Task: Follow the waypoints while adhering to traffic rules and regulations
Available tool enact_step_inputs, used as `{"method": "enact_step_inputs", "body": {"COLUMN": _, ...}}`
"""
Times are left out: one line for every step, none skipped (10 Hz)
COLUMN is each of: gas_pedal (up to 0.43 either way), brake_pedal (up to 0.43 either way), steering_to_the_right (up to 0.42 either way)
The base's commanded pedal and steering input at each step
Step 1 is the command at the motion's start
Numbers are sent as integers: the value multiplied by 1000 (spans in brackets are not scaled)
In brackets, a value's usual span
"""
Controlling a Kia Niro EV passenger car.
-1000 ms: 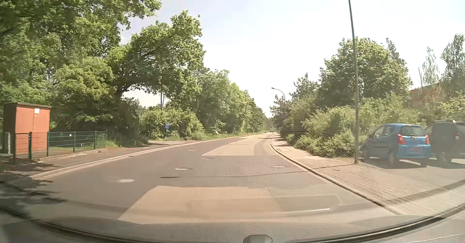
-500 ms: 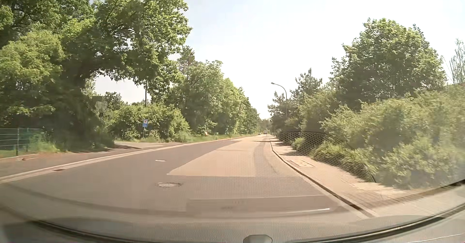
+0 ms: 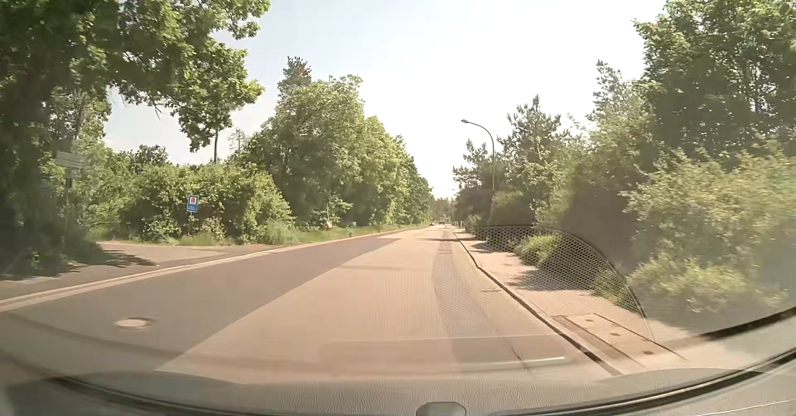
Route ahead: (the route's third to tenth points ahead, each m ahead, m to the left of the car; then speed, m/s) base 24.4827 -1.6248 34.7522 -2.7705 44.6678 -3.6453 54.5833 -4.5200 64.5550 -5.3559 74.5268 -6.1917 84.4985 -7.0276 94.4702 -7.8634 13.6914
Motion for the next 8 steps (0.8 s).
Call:
{"method": "enact_step_inputs", "body": {"gas_pedal": 150, "brake_pedal": 0, "steering_to_the_right": 19}}
{"method": "enact_step_inputs", "body": {"gas_pedal": 150, "brake_pedal": 0, "steering_to_the_right": 18}}
{"method": "enact_step_inputs", "body": {"gas_pedal": 150, "brake_pedal": 0, "steering_to_the_right": 14}}
{"method": "enact_step_inputs", "body": {"gas_pedal": 150, "brake_pedal": 0, "steering_to_the_right": 13}}
{"method": "enact_step_inputs", "body": {"gas_pedal": 150, "brake_pedal": 0, "steering_to_the_right": 14}}
{"method": "enact_step_inputs", "body": {"gas_pedal": 150, "brake_pedal": 0, "steering_to_the_right": 14}}
{"method": "enact_step_inputs", "body": {"gas_pedal": 150, "brake_pedal": 0, "steering_to_the_right": 13}}
{"method": "enact_step_inputs", "body": {"gas_pedal": 150, "brake_pedal": 0, "steering_to_the_right": 10}}
